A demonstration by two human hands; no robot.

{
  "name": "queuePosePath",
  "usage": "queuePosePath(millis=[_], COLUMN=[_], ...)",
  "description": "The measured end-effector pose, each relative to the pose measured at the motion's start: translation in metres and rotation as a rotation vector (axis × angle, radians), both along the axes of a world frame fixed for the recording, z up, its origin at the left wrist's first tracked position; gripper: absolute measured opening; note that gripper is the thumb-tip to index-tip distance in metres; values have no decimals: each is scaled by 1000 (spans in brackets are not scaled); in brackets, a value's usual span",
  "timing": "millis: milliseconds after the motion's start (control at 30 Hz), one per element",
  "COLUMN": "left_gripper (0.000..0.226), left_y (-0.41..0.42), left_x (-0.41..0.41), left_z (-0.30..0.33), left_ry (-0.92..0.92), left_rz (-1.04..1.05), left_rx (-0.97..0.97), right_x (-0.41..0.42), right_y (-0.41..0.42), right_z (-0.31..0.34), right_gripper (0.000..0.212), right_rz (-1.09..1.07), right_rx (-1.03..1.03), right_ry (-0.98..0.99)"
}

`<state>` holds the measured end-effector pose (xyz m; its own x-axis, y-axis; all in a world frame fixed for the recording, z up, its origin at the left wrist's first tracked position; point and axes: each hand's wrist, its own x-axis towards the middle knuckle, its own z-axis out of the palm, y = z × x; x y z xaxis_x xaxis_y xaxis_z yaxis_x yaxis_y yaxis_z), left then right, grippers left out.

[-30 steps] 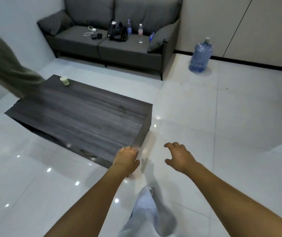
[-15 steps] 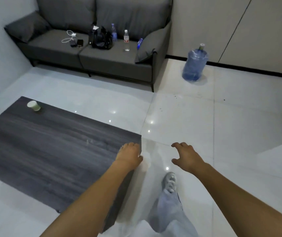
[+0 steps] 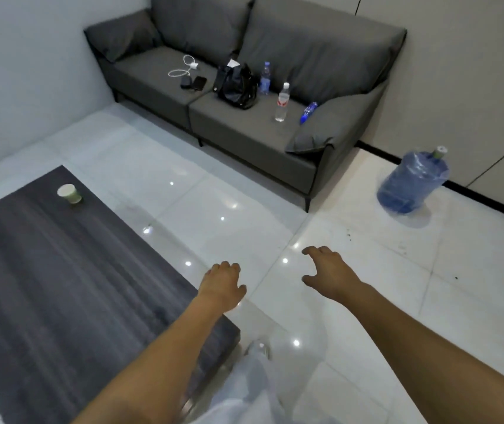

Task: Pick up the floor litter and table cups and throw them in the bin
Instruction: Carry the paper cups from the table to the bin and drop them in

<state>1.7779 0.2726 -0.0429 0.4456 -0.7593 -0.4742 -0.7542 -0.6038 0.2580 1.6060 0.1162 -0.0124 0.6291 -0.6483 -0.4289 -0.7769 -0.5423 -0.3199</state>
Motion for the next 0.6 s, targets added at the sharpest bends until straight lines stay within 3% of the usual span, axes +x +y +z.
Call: queuePosePath(millis=[333, 600], left_gripper=[47, 47], left_y=[-169, -207], left_x=[149, 261], left_z=[-3, -2], left_ry=[-17, -15], left_rz=[178, 422], left_rx=[-62, -40], right_x=[188, 334], right_y=[-170, -243], right_z=[-4, -10], right_gripper=[59, 61], right_rz=[208, 444], right_rx=[-16, -2], right_ry=[27, 67])
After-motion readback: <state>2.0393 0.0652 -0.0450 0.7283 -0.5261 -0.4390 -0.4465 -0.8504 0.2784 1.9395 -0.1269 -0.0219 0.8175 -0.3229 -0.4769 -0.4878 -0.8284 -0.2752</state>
